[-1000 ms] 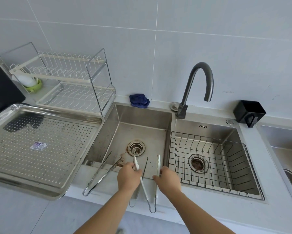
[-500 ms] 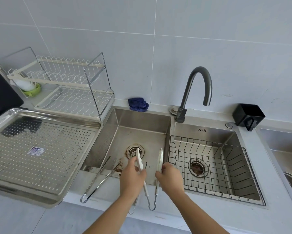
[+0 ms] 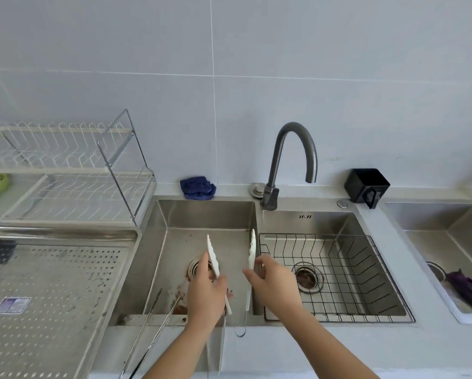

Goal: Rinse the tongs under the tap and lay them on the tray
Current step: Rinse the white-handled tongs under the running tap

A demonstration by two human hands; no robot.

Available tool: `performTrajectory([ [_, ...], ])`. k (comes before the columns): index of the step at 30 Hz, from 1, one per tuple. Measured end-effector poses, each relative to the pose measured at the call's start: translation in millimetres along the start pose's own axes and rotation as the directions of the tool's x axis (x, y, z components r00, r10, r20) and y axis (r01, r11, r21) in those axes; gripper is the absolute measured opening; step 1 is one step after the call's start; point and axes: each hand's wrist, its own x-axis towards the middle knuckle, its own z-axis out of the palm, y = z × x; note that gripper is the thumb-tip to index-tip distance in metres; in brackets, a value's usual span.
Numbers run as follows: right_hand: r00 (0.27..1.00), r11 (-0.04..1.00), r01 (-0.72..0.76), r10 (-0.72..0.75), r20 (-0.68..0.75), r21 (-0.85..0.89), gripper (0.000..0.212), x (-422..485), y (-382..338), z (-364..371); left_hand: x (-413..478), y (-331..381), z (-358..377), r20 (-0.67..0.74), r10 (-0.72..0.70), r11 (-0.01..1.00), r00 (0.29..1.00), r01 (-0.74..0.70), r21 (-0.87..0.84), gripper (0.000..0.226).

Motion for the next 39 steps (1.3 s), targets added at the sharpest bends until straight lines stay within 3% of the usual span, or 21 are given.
performTrajectory([
  [8, 1.0, 0.999, 0.011, -0.01, -0.009, 0.053, 0.031, 74, 41, -46, 27, 21, 23, -0.064, -0.034, 0.999, 0.997, 0.033, -0.011, 0.048],
  [12, 0.996, 0.965, -0.092, 0.092, 0.01, 0.245, 0.036, 142, 62, -68, 29, 34, 44, -0.144, -0.045, 0.998, 0.989, 0.05, 0.029, 0.046],
  [14, 0.983, 0.884, -0.183, 0.16, 0.088, 0.429, 0.04, 170, 63, -76, 29, 39, 52, -0.179, -0.047, 0.998, 0.983, 0.052, 0.021, 0.046],
  [17, 0.939, 0.679, -0.341, 0.215, 0.269, 0.65, 0.044, 202, 49, -83, 29, 40, 59, -0.254, -0.093, 0.995, 0.963, 0.081, -0.057, 0.049],
  [21, 0.876, 0.51, -0.481, 0.241, 0.418, 0.713, 0.049, 226, 25, -81, 25, 45, 63, -0.328, -0.104, 0.992, 0.939, 0.072, -0.107, 0.056],
  [24, 0.871, 0.468, -0.49, 0.253, 0.42, 0.735, 0.061, 234, 20, -71, 29, 47, 61, -0.325, -0.113, 0.986, 0.939, 0.066, -0.154, 0.055],
  [26, 0.878, 0.445, -0.478, 0.279, 0.389, 0.757, 0.064, 237, 20, -65, 34, 47, 58, -0.299, -0.13, 0.98, 0.945, 0.076, -0.186, 0.043],
  [28, 0.882, 0.417, -0.463, 0.302, 0.361, 0.782, 0.054, 237, 19, -63, 37, 48, 58, -0.256, -0.142, 0.971, 0.956, 0.084, -0.224, 0.032],
  [31, 0.88, 0.359, -0.452, 0.327, 0.343, 0.817, 0.038, 235, 17, -62, 43, 56, 62, -0.216, -0.152, 0.958, 0.964, 0.09, -0.273, 0.044],
  [36, 0.888, 0.344, -0.43, 0.33, 0.321, 0.835, 0.029, 232, 16, -64, 52, 61, 66, -0.156, -0.172, 0.933, 0.973, 0.11, -0.344, 0.039],
  [39, 0.893, 0.355, -0.423, 0.32, 0.316, 0.834, 0.034, 233, 16, -62, 54, 63, 65, -0.14, -0.159, 0.918, 0.977, 0.094, -0.386, 0.036],
])
